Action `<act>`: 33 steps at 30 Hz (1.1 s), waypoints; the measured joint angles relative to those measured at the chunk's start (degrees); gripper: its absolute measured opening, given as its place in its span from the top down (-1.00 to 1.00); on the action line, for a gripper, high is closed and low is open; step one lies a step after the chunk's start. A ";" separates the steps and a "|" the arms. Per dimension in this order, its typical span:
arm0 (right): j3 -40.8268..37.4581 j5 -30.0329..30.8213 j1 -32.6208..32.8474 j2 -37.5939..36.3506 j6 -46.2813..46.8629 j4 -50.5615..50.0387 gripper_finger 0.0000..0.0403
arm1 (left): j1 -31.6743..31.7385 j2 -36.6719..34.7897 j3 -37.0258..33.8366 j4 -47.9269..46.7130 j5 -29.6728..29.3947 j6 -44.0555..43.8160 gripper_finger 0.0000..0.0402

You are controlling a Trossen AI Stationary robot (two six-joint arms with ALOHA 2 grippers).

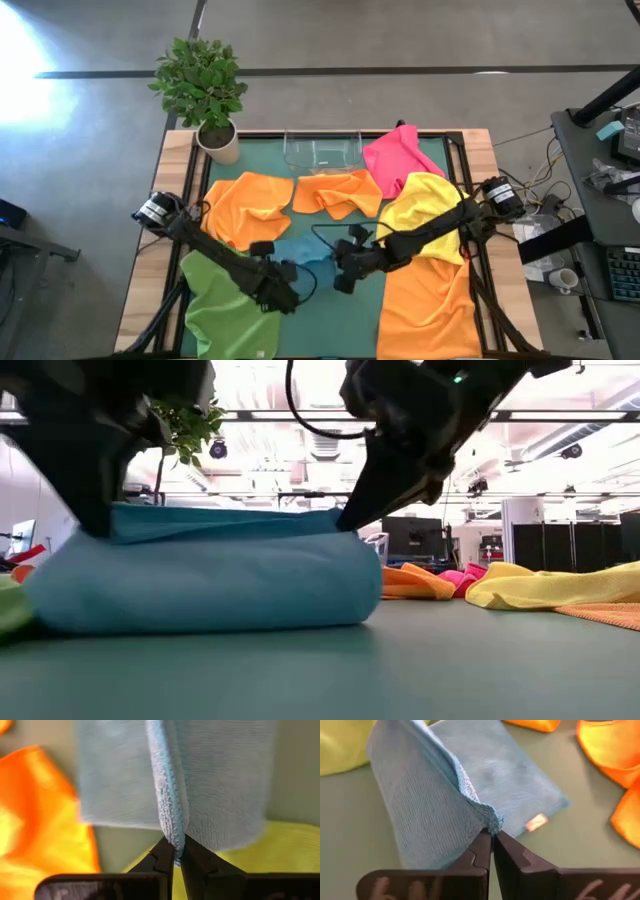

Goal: Fold microfiber towels
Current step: Fold the blue microfiber towel

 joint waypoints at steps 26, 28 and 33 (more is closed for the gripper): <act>-0.11 -0.55 -7.78 4.20 -0.96 1.20 0.96 | 10.21 -0.07 -4.32 -2.34 -2.89 5.01 0.96; -0.11 -0.52 -8.09 4.20 -0.96 1.15 0.96 | 10.21 -0.07 -4.44 -2.36 -4.46 5.05 0.96; 0.22 -0.51 -8.55 4.20 -1.01 1.09 0.96 | 10.22 -0.07 -4.44 -2.34 -6.88 5.08 0.96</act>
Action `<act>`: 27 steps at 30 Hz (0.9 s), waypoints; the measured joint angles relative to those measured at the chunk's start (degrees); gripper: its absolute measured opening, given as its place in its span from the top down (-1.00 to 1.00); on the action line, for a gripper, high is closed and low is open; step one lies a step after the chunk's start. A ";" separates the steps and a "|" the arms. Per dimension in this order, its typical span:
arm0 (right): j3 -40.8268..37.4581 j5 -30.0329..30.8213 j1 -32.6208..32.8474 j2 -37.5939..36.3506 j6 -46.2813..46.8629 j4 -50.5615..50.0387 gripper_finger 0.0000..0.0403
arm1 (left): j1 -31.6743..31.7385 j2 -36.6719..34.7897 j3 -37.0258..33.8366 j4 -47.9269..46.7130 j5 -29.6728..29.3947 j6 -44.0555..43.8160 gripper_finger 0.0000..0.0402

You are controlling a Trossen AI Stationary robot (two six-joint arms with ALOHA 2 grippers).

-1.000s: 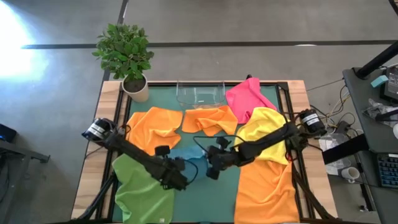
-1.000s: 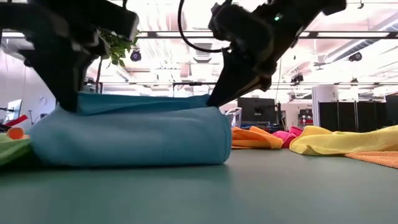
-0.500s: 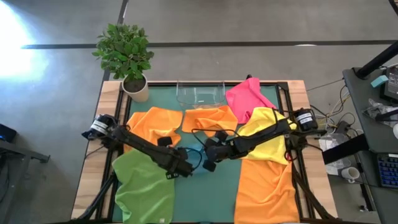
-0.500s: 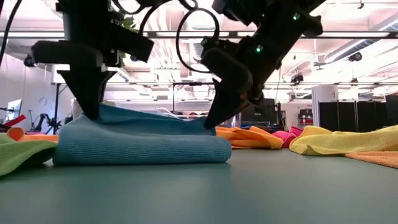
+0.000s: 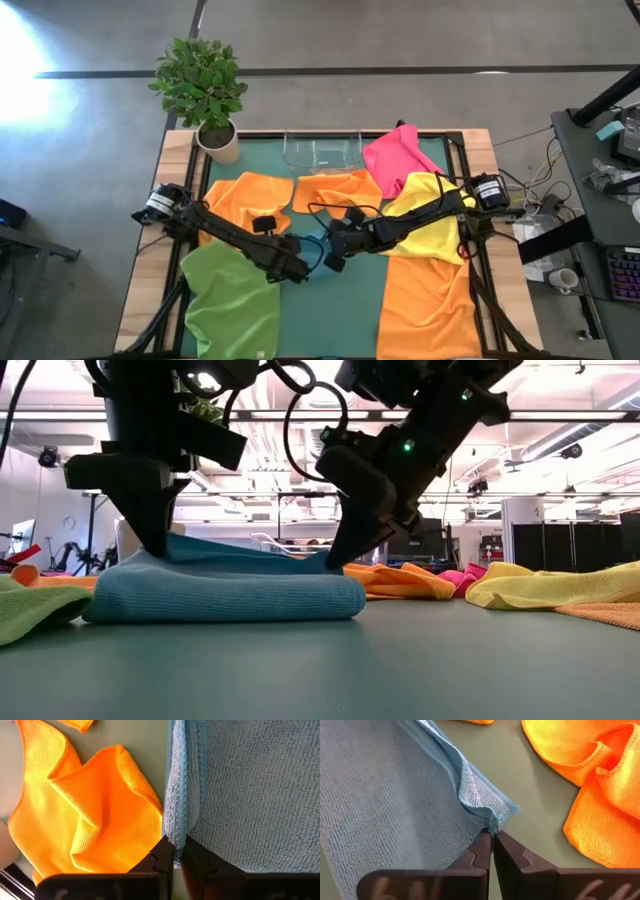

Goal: Fold microfiber towels
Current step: Fold the blue microfiber towel

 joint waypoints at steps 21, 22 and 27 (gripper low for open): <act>4.66 -0.04 -0.69 -1.31 -3.34 -8.42 0.36 | 0.63 0.00 -0.02 0.07 1.99 5.47 0.91; 4.66 -0.06 -0.69 -1.80 -3.34 -9.27 0.35 | 0.65 0.00 -0.02 0.07 1.99 5.47 0.88; 4.66 -0.50 -0.57 -4.46 -3.47 -12.97 0.34 | 1.33 0.00 -0.04 0.04 2.05 5.47 0.60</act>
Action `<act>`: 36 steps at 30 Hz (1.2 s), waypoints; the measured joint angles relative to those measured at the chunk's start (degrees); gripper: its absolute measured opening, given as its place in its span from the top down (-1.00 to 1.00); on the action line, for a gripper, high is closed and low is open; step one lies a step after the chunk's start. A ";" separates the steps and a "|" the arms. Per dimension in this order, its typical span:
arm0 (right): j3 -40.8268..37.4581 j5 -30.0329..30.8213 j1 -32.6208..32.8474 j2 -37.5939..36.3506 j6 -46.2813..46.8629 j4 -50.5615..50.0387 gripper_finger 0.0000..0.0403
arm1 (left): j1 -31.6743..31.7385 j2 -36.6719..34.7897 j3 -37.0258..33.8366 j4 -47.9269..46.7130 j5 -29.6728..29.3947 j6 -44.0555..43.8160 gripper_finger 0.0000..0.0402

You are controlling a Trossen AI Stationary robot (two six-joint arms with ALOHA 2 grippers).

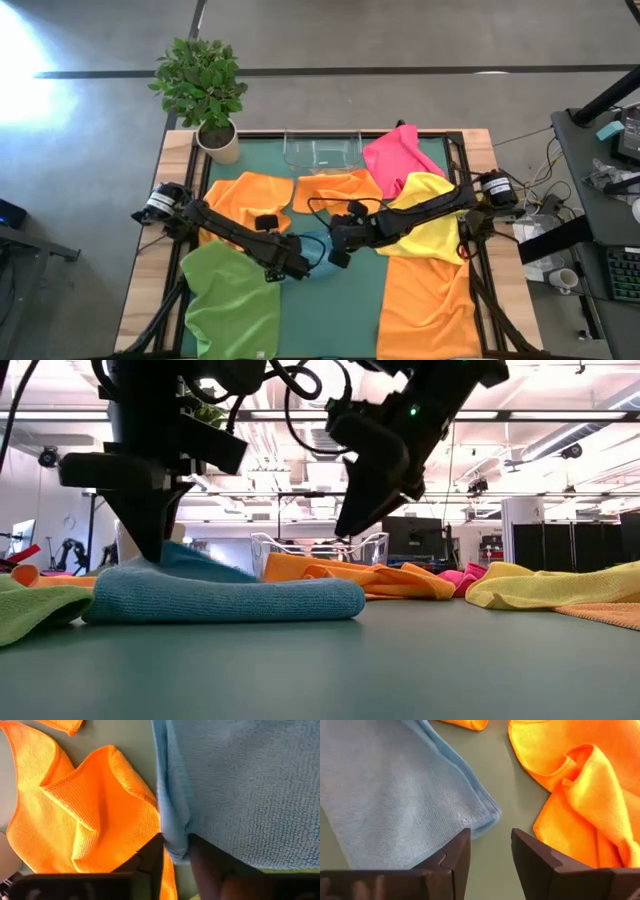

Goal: Fold microfiber towels
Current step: Fold the blue microfiber towel

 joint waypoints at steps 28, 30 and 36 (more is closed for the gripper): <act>-3.10 -11.52 3.65 5.96 -8.15 17.52 0.47 | -8.70 -6.15 -9.33 28.76 -0.65 -15.10 0.21; -3.10 -11.56 2.28 6.93 -8.14 17.76 0.49 | -8.72 -6.83 -9.12 28.27 -0.65 -15.12 0.21; -3.26 -17.54 -0.36 9.46 -6.34 16.96 0.58 | -8.77 -10.84 -9.04 27.88 -0.49 -15.10 0.21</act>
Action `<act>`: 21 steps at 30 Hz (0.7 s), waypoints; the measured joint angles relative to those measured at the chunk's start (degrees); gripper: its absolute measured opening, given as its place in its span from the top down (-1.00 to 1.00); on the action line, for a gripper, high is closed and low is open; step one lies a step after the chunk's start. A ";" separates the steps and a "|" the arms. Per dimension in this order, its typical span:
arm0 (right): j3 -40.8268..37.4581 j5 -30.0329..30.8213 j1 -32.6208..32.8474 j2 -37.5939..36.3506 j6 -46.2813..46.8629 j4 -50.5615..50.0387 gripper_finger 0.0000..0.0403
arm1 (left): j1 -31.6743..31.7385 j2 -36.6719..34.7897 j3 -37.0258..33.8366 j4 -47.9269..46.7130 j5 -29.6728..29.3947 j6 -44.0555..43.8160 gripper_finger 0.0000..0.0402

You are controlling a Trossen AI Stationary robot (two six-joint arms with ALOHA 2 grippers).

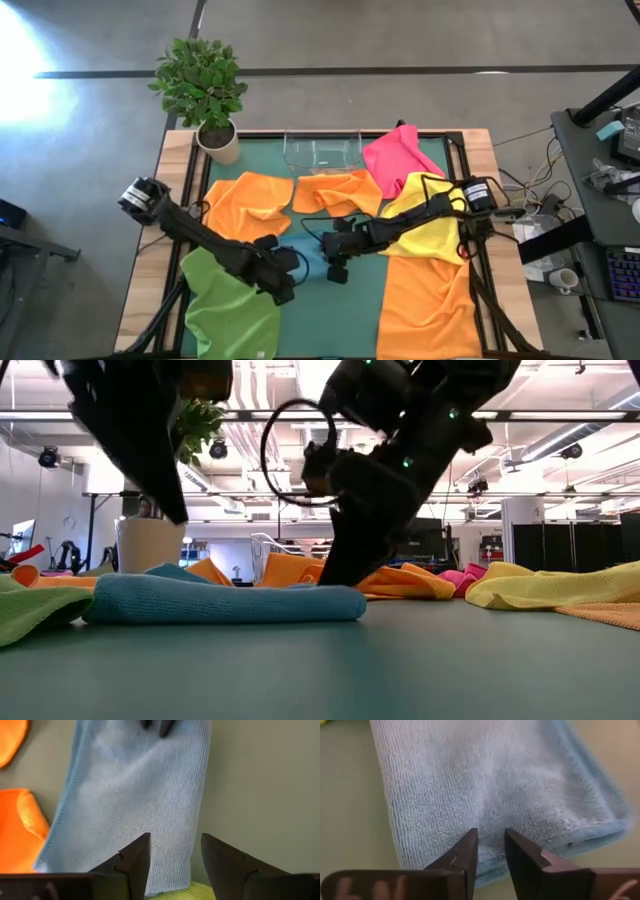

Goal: Fold microfiber towels
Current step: Fold the blue microfiber towel

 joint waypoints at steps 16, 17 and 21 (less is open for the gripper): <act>-0.03 1.23 2.21 -2.88 21.04 -20.41 0.79 | 0.04 -6.06 -0.26 -2.73 -3.24 0.02 0.21; -0.17 1.19 2.83 -3.44 21.08 -21.85 0.79 | 0.04 -5.52 -0.27 -2.73 -3.24 0.02 0.21; -0.28 1.53 4.32 -4.53 19.47 -23.86 0.79 | 0.04 -3.17 -0.39 -2.13 -3.26 1.02 0.21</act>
